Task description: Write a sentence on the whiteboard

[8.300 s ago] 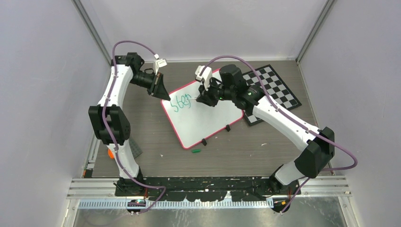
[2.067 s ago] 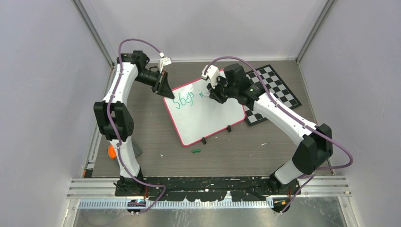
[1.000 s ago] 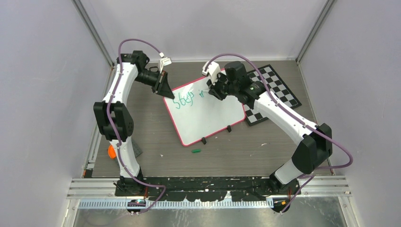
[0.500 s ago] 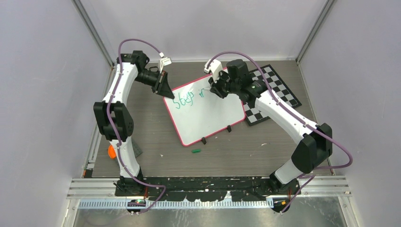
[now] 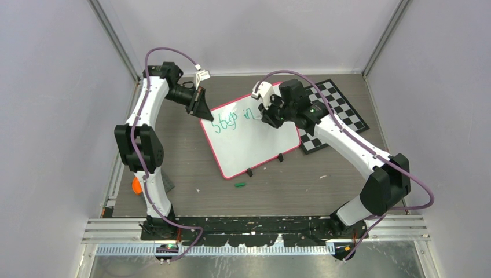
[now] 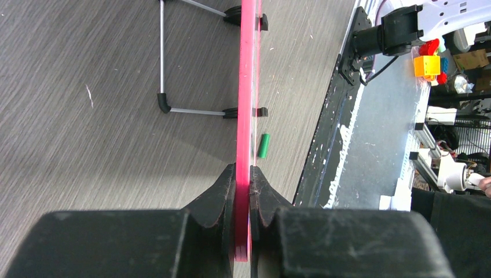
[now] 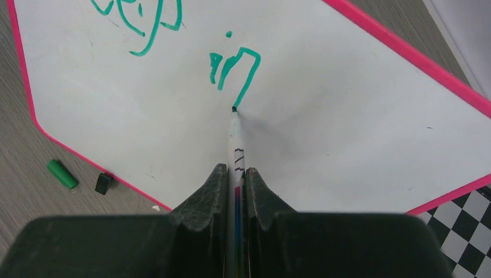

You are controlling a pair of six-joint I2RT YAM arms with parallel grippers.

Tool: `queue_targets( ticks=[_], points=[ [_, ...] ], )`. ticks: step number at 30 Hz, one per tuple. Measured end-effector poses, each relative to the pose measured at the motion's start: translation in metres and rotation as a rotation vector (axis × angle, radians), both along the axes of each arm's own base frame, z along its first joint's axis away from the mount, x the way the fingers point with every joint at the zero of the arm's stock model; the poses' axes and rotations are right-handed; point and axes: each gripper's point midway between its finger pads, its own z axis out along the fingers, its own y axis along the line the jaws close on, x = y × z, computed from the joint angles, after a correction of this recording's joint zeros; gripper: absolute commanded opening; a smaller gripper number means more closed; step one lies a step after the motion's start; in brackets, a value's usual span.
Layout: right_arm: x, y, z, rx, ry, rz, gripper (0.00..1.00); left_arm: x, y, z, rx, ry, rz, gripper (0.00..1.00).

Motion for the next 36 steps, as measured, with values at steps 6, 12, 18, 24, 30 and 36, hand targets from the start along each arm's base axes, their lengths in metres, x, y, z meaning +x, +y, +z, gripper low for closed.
queue_targets(
  ticks=[6, 12, 18, 24, 30, 36],
  points=[
    [-0.004, -0.001, -0.003, -0.01, 0.015, 0.01, 0.0, 0.0, 0.0, 0.0, -0.001, 0.0, 0.0, 0.01],
    [0.0, 0.0, 0.004, 0.012, -0.006, 0.0, 0.0, 0.0, 0.0, 0.0, -0.001, -0.001, -0.001, 0.01],
    [0.008, 0.0, 0.016, 0.03, -0.043, -0.028, 0.0, 0.0, -0.001, 0.0, -0.001, 0.0, -0.001, 0.01],
    [0.013, 0.0, 0.025, 0.043, -0.068, -0.036, 0.0, 0.0, 0.0, 0.0, -0.001, -0.001, -0.001, 0.01],
    [0.017, 0.004, 0.025, 0.046, -0.068, -0.033, 0.0, -0.001, 0.0, 0.0, -0.001, -0.001, -0.002, 0.01],
    [0.013, 0.006, 0.022, 0.051, -0.048, -0.011, 0.0, -0.001, 0.0, 0.0, 0.0, -0.001, -0.002, 0.01]
  ],
)
